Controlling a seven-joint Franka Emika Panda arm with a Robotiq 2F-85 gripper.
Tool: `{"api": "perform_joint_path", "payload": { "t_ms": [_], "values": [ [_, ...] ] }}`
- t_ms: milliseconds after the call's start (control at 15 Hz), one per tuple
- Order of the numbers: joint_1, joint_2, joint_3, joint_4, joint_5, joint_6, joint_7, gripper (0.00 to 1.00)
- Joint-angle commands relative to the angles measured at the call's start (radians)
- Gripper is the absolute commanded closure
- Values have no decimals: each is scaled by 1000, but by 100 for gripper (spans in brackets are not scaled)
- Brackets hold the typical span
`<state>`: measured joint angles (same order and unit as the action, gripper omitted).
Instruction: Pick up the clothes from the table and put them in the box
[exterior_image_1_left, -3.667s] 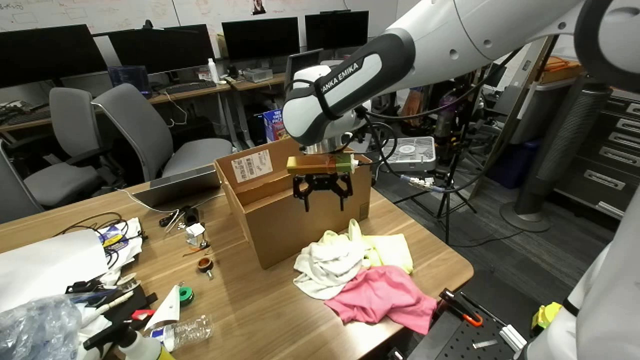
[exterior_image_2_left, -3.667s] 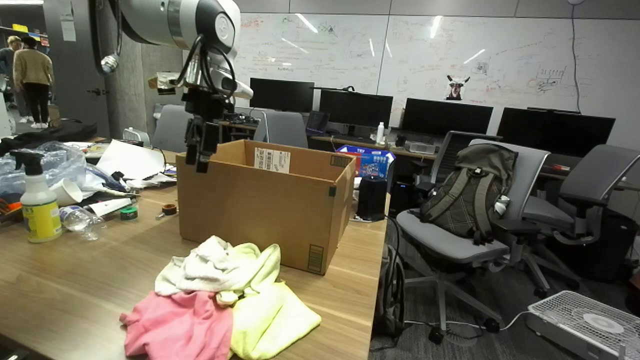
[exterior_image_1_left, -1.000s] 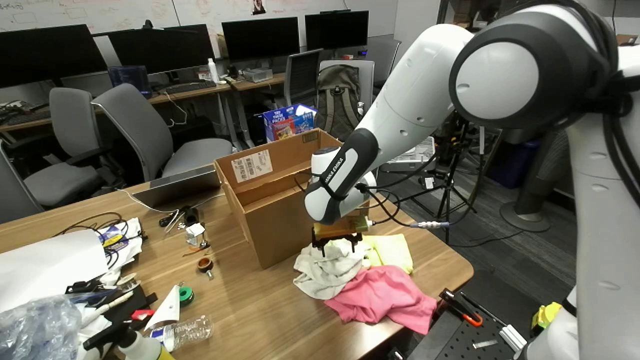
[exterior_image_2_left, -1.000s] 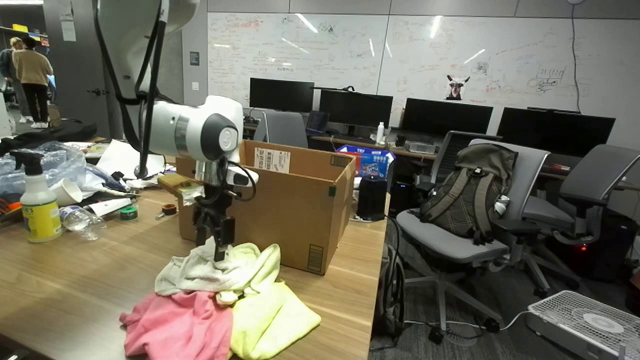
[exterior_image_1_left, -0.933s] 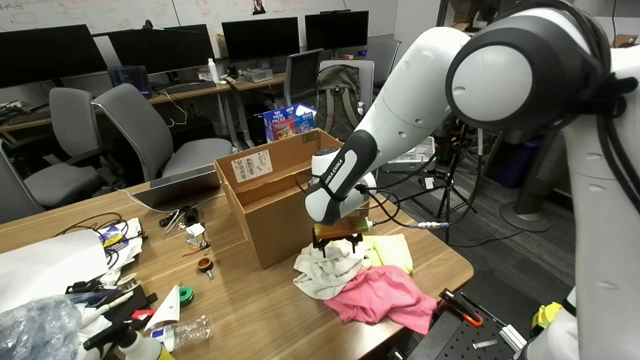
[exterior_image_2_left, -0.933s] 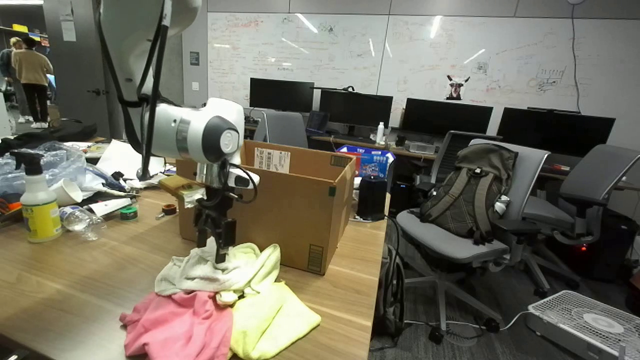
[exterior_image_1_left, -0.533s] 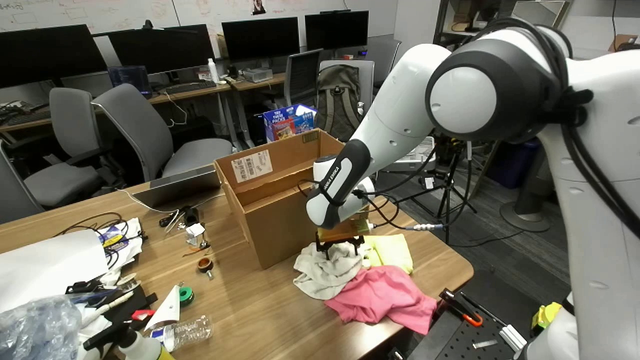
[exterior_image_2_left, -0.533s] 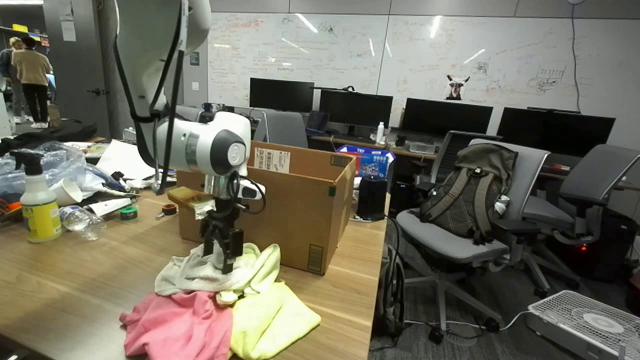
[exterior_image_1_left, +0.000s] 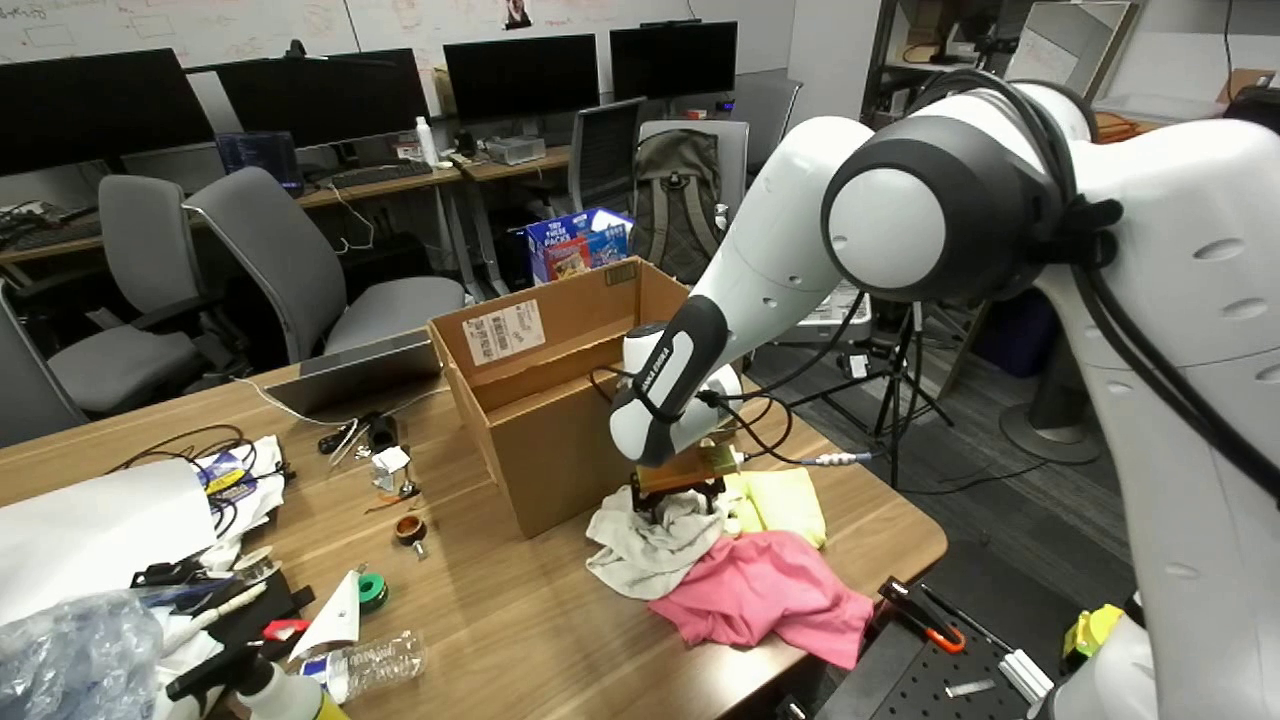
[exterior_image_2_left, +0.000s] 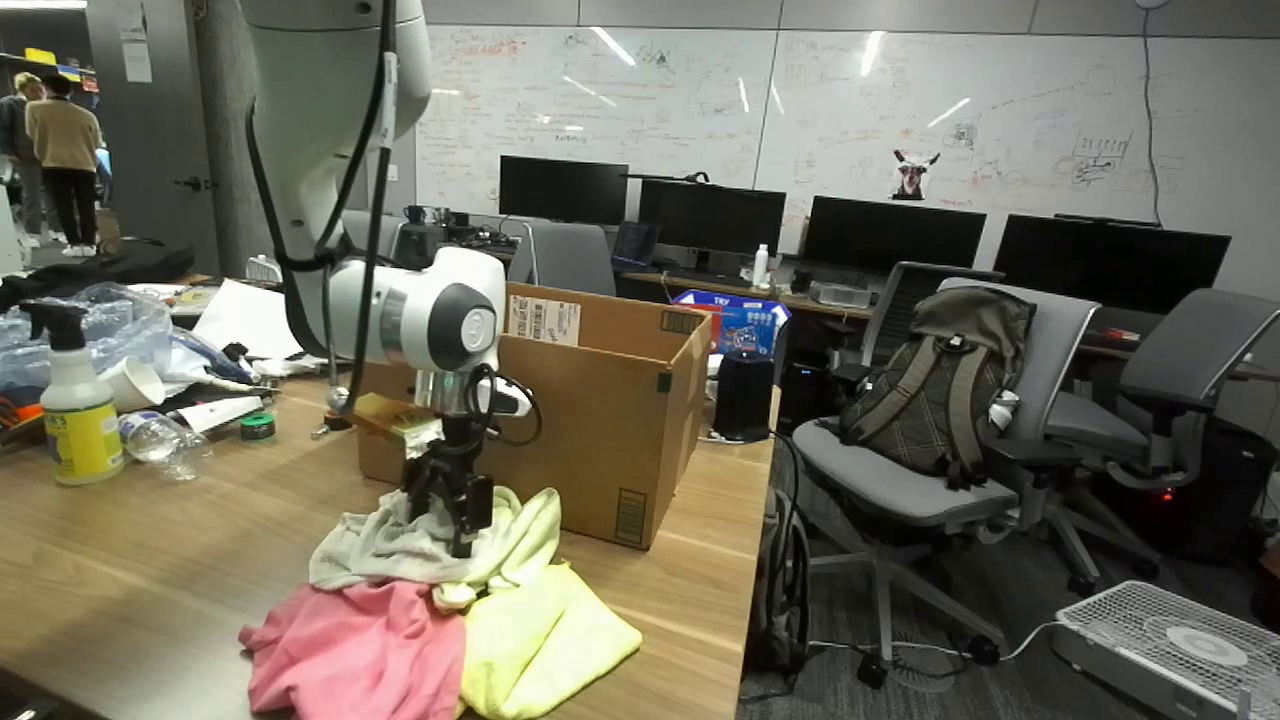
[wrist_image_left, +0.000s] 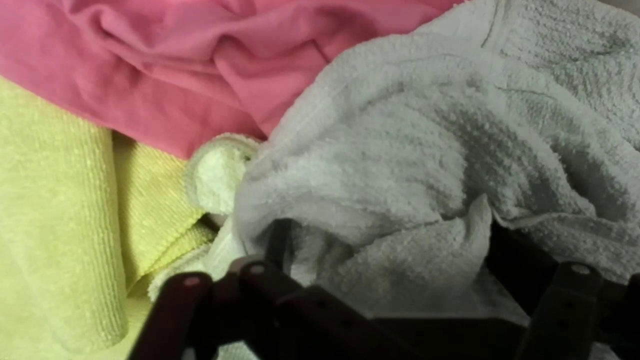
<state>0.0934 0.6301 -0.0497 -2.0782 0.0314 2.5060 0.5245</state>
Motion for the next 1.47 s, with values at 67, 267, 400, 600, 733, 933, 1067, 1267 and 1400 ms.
{"api": "perform_joint_path", "payload": {
  "t_ms": [67,267,400,600,733,933,1067,1267,1400],
  "values": [
    [11,10,-16,29,21,-4,-32,26],
    [15,-15,-19,14,22,-7,-23,50],
    [17,-35,-17,1,25,-3,-18,65],
    [22,-80,-13,-26,35,-3,-9,87],
    [25,-117,-8,-45,52,-2,-2,99],
    [26,-199,4,-83,84,-11,2,98],
    [24,-255,15,-105,110,-15,1,98],
    [23,-345,31,-135,148,-31,9,98],
    [23,-415,45,-156,176,-48,21,98]
  ]
}}
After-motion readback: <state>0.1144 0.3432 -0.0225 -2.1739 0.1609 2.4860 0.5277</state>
